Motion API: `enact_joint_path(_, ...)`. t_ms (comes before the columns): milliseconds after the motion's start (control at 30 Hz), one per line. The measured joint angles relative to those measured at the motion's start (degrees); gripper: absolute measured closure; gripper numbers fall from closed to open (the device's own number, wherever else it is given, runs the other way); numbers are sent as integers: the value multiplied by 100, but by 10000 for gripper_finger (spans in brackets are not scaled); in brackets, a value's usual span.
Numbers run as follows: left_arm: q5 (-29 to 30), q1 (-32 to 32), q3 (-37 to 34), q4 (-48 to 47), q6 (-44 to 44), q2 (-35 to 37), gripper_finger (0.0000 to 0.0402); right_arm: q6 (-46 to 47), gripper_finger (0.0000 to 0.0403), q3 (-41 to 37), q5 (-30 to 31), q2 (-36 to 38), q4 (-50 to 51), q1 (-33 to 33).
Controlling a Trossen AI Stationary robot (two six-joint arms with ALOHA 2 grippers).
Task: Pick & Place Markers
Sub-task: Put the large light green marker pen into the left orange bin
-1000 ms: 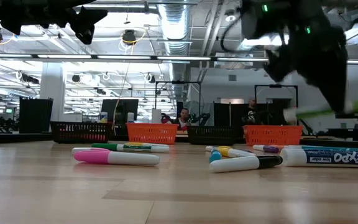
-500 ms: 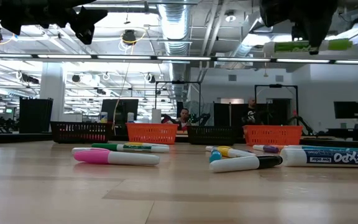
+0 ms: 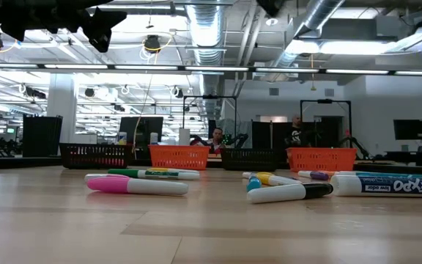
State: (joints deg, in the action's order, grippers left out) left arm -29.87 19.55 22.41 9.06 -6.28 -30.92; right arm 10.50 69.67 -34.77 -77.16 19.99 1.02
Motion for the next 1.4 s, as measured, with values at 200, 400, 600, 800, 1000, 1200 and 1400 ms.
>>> enact_joint_path(200, -2, 0, 0, 0, 0, 0, 217, -50, 355, 0, -1247, 0, -2491, 306)
enact_joint_path(400, -31, 0, 0, 0, 0, 0, 217, -43, 355, 0, -1319, -7, -2681, 339)
enact_joint_path(600, -37, 0, 0, 0, 0, 0, 217, 139, 355, 8, -1143, -268, -2608, 339)
enact_joint_path(800, -39, -2, 0, 0, -5, 0, 217, 254, 355, -23, 31, -553, -1593, 483)
enact_joint_path(1000, -42, -6, 0, 15, -16, 8, 217, 248, 355, 2, 1174, -1005, -1295, 845)
enact_joint_path(1200, -41, -15, 0, 42, 0, 0, 217, 93, 355, 369, 1576, -1626, -1125, 1238)
enact_joint_path(1400, -41, -17, 0, 44, -1, 0, 217, -356, 355, 1389, 1755, -2448, -348, 1604)
